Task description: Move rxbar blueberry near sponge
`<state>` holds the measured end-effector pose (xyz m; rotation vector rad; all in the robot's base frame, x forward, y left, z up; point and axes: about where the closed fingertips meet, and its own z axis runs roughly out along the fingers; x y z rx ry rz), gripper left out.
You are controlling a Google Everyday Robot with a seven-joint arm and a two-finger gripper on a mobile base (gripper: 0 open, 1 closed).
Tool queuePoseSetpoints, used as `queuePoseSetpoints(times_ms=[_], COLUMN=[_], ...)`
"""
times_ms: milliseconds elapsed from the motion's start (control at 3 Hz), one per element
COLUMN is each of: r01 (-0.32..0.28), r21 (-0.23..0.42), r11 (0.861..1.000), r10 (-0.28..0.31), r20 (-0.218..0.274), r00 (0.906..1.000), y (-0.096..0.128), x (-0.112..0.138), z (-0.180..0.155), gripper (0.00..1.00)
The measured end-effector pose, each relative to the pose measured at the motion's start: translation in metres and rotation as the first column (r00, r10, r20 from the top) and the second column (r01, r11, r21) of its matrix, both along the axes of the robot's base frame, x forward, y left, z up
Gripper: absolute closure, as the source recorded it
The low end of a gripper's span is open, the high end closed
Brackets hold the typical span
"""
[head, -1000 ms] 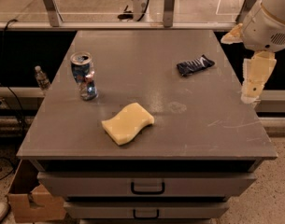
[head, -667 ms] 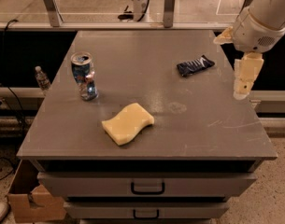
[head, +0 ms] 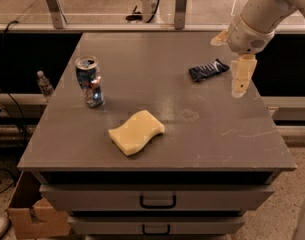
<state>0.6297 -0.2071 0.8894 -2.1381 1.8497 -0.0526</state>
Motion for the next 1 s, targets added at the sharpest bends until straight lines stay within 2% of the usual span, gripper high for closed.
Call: queuePoseSetpoints(times_ms=[333, 1000], r01=[-0.037, -0.027], r21=[-0.010, -0.009], r11=[0.999, 1.000], r10=[0.037, 0.027], r20=[-0.013, -0.026], r00=[0.9992, 0.9993], y=[-0.004, -0.010], x=[0.034, 0.074], z=[-0.015, -0.041], gripper=[0.00, 0.00])
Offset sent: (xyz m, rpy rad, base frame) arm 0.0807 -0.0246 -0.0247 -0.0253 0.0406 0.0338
